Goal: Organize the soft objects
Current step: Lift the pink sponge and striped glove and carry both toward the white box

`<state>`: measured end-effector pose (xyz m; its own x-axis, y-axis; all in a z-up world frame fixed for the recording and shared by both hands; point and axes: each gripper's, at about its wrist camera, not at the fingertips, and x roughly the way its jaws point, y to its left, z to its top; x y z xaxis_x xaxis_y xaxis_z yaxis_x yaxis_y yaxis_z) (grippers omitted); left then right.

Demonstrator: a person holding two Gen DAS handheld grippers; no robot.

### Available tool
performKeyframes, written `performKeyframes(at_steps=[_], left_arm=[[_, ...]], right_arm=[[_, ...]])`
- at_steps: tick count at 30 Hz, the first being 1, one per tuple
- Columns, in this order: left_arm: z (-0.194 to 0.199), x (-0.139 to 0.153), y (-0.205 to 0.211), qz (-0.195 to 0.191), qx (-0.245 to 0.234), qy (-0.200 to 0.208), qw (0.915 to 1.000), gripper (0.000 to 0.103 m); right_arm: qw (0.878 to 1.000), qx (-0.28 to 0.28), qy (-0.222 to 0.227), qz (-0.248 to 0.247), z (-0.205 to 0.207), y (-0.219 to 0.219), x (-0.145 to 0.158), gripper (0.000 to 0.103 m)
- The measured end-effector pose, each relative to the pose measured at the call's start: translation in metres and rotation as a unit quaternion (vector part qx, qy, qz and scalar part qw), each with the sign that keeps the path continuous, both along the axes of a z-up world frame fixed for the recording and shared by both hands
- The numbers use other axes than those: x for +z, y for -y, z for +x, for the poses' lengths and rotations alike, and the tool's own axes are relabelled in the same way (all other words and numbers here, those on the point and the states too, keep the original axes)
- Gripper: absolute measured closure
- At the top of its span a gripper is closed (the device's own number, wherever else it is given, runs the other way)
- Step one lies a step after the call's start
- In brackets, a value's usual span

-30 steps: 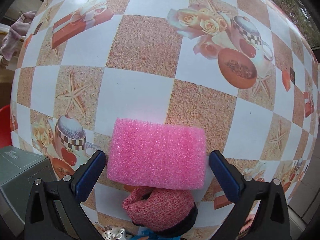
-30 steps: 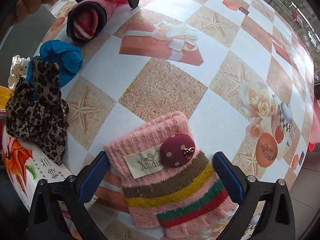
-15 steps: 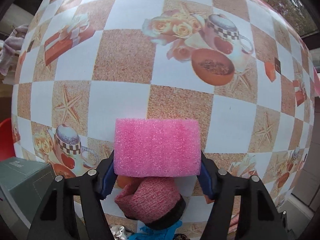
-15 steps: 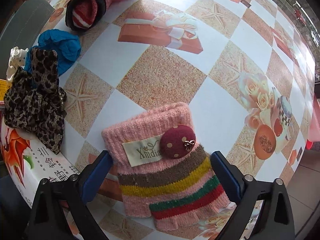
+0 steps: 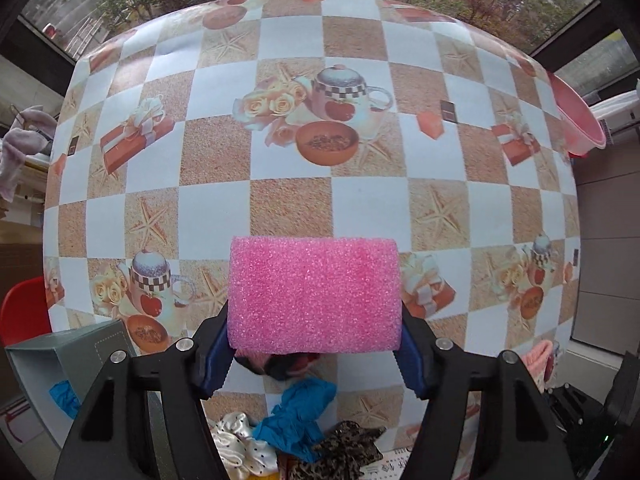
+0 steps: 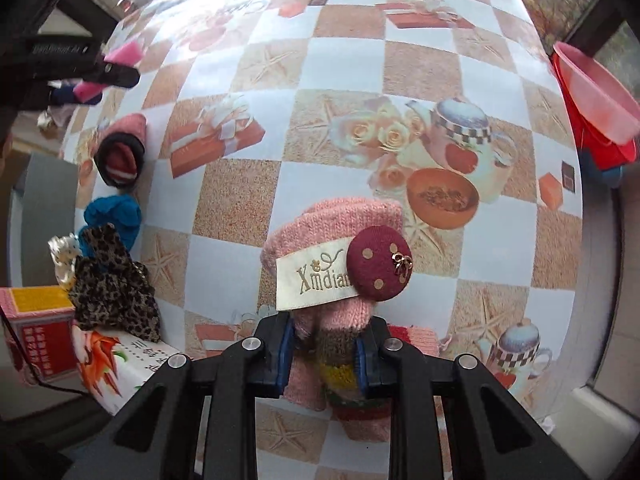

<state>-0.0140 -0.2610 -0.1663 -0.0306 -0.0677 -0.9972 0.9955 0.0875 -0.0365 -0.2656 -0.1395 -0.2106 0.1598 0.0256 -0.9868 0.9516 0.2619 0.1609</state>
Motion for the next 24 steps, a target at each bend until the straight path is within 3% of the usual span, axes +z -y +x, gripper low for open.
performKeyframes(at_steps=[5, 13, 19, 24], left_arm=[[-0.02, 0.022, -0.044, -0.014, -0.041, -0.02, 0.9989, 0.032], [-0.061, 0.04, -0.116, -0.012, -0.12, -0.042, 0.9918, 0.032], [-0.081, 0.043, -0.165, 0.007, -0.18, -0.06, 0.9818, 0.032], [-0.089, 0.047, -0.207, 0.015, -0.238, -0.07, 0.9686, 0.032]], right_arm=[[0.995, -0.079, 0.049, 0.019, -0.027, -0.014, 0.016, 0.077], [0.981, -0.171, 0.085, 0.041, -0.043, -0.045, 0.036, 0.077], [0.974, -0.204, 0.09, 0.043, -0.043, -0.076, 0.051, 0.077], [0.969, -0.223, 0.094, 0.045, -0.036, -0.108, 0.062, 0.077]])
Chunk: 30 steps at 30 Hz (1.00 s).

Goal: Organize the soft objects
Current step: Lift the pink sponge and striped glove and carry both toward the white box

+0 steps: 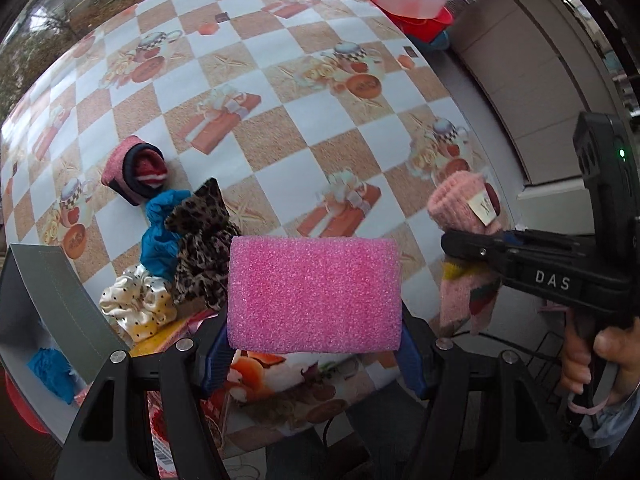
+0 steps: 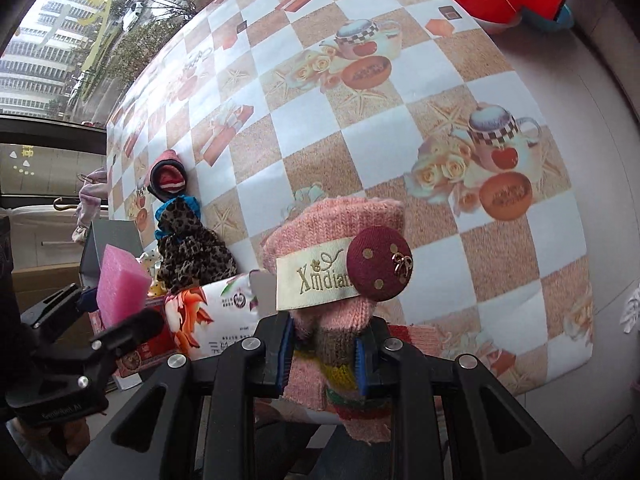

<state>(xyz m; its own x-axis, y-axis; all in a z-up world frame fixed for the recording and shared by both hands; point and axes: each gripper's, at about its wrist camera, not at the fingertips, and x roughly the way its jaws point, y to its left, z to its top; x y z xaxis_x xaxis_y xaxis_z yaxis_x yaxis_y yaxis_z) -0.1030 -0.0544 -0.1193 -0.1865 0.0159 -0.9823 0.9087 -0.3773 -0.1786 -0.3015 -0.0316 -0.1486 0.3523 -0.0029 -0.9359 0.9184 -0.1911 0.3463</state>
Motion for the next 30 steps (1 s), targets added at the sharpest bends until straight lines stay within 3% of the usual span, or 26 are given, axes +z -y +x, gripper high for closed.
performKeyframes(at_steps=[8, 14, 22, 30], left_arm=[[0.021, 0.022, -0.055, -0.015, -0.055, -0.02, 0.9982, 0.032], [0.061, 0.044, -0.078, -0.043, -0.049, -0.031, 0.9974, 0.032], [0.124, 0.067, -0.094, -0.079, 0.004, -0.049, 0.9956, 0.032], [0.201, 0.081, -0.103, -0.118, 0.106, -0.058, 0.9857, 0.032]], right_arm=[[1.0, -0.015, -0.001, -0.002, 0.032, -0.049, 0.019, 0.077], [1.0, -0.004, 0.002, -0.001, 0.074, -0.077, 0.03, 0.077], [0.999, 0.034, 0.004, -0.022, 0.132, -0.098, 0.058, 0.077], [0.993, 0.087, 0.005, -0.085, 0.191, -0.093, 0.11, 0.077]])
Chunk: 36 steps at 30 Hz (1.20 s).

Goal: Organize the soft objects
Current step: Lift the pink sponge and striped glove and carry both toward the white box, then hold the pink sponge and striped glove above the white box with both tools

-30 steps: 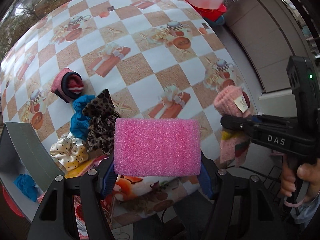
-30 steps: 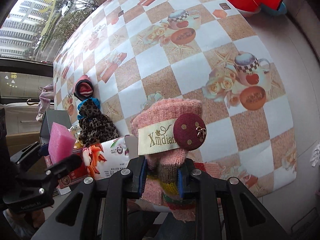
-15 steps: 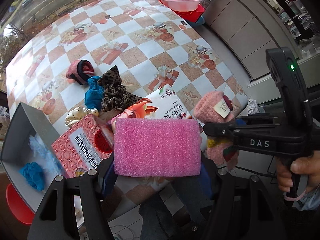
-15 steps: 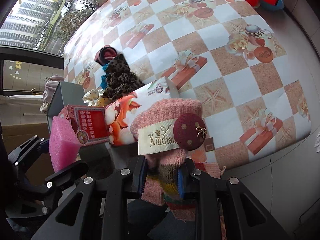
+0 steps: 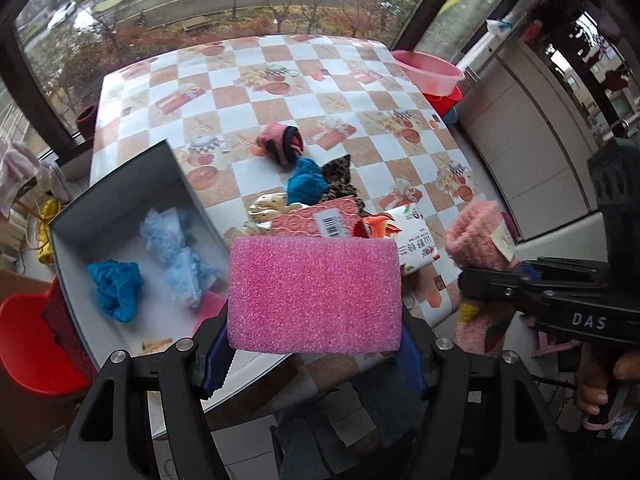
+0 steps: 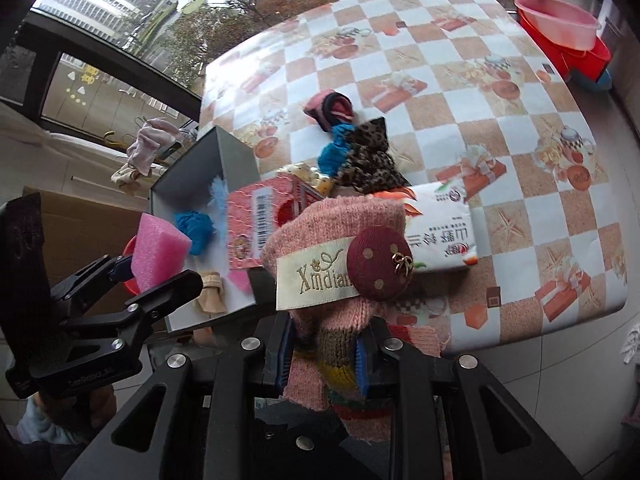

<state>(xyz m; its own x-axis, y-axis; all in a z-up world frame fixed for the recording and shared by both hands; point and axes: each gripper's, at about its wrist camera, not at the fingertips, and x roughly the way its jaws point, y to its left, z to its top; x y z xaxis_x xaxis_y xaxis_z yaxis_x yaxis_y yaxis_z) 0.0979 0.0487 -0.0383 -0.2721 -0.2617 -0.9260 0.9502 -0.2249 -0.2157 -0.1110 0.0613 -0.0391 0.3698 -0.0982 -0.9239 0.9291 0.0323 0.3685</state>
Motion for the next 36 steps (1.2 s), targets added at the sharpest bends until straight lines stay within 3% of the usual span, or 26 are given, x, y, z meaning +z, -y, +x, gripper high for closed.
performKeyframes(at_steps=[7, 16, 26, 36], left_arm=[[0.063, -0.009, -0.013, -0.005, 0.094, 0.014, 0.9955, 0.032], [0.119, -0.024, -0.032, 0.005, 0.192, 0.012, 0.9814, 0.032], [0.142, -0.04, -0.043, 0.019, 0.229, 0.021, 0.973, 0.032], [0.146, -0.058, -0.046, 0.035, 0.233, 0.042, 0.971, 0.032]], right_arm=[[0.997, 0.061, 0.013, -0.042, 0.06, 0.011, 0.029, 0.077], [0.99, 0.127, 0.03, -0.051, 0.133, 0.025, 0.035, 0.077], [0.987, 0.153, 0.023, -0.036, 0.194, 0.038, 0.008, 0.077], [0.989, 0.151, -0.002, -0.008, 0.207, 0.036, -0.031, 0.077]])
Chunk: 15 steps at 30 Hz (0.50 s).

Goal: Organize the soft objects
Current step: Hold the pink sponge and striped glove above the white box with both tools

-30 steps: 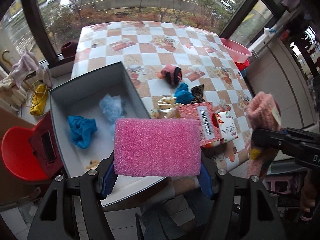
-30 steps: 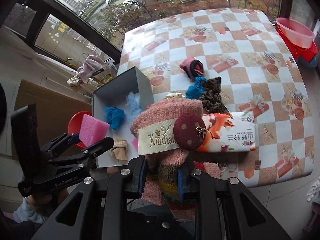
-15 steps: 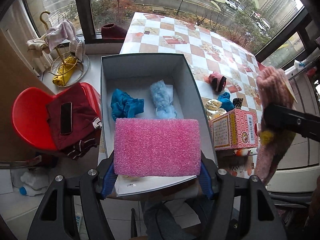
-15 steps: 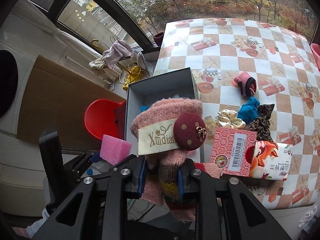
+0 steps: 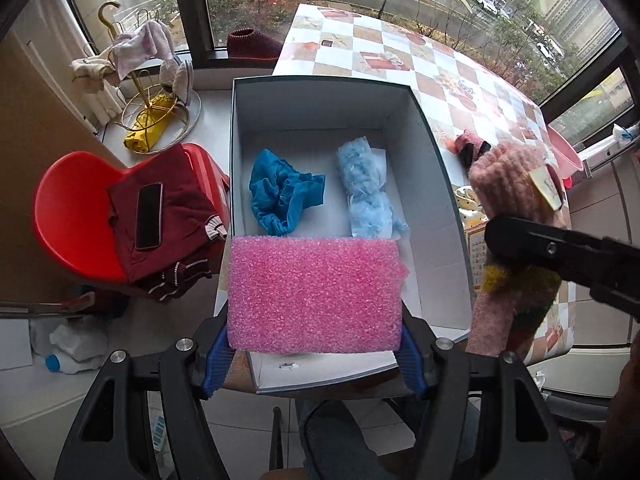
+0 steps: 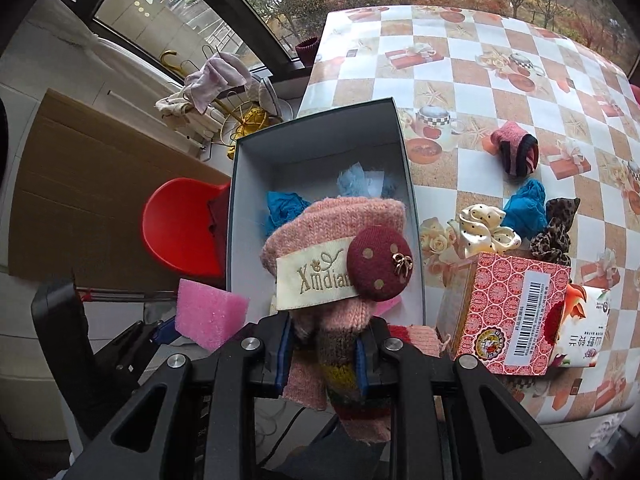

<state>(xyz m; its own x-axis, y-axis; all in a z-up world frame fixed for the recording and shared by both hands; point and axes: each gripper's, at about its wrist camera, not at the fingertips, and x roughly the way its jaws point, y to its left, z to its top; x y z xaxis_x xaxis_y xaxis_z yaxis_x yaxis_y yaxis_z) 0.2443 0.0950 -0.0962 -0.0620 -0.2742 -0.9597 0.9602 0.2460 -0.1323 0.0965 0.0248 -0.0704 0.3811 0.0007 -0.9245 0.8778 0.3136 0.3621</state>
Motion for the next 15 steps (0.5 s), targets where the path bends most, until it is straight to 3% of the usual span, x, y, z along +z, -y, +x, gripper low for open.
performKeyframes(at_steps=[15], left_arm=[[-0.0028, -0.005, 0.0069, 0.008, -0.006, 0.007, 0.9999, 0.031]], right_arm=[[1.0, 0.012, -0.009, 0.02, 0.006, -0.0055, -0.0124, 0.077]])
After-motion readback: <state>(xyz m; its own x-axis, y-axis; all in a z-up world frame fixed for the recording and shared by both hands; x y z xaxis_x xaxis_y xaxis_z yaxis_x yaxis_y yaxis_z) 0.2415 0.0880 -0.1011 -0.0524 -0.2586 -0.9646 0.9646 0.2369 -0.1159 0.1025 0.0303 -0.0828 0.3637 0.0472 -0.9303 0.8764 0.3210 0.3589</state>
